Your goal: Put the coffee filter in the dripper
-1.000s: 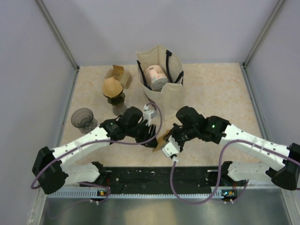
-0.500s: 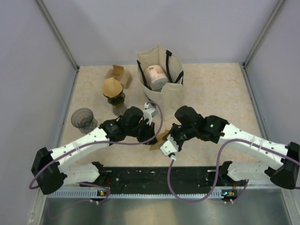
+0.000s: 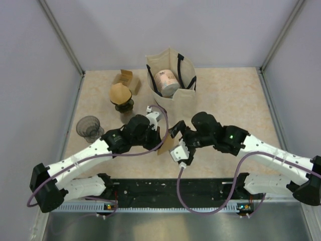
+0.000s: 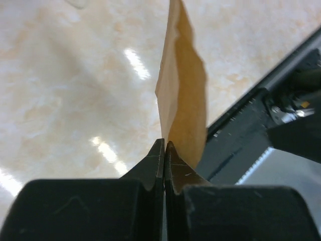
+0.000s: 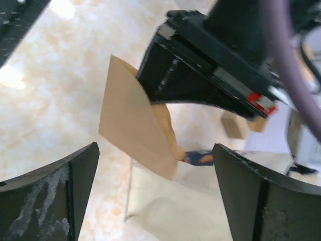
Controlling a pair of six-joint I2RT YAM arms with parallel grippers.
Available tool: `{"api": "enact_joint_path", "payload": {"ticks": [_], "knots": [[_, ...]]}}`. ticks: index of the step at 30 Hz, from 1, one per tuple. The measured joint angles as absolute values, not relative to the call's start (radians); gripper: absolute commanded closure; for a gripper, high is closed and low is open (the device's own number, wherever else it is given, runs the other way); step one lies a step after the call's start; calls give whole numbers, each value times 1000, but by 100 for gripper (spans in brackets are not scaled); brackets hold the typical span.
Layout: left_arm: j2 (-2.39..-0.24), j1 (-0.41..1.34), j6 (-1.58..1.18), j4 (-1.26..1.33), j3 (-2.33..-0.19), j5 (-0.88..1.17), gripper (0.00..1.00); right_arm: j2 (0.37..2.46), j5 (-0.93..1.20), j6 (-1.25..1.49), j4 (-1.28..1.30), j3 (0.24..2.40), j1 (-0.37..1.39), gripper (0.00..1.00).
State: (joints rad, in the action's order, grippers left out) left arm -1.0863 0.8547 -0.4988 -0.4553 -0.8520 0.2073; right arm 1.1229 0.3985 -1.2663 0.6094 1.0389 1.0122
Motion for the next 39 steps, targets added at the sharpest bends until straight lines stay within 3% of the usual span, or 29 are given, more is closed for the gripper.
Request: {"api": "enact_joint_path", "payload": {"ticks": [7, 11, 18, 27, 39], "knots": [[-1084, 859, -516, -536, -886, -65, 100, 907, 194, -983, 228, 854, 1013, 1], [-1084, 862, -530, -535, -887, -131, 100, 821, -110, -472, -24, 769, 1012, 1], [-1095, 898, -528, -532, -897, -196, 100, 899, -444, 239, 76, 843, 1012, 1], [-1204, 985, -500, -527, -961, -257, 100, 1046, -403, 624, 213, 844, 1012, 2], [-1251, 1009, -486, -525, -999, -309, 100, 1081, -348, 738, 205, 784, 1011, 4]]}}
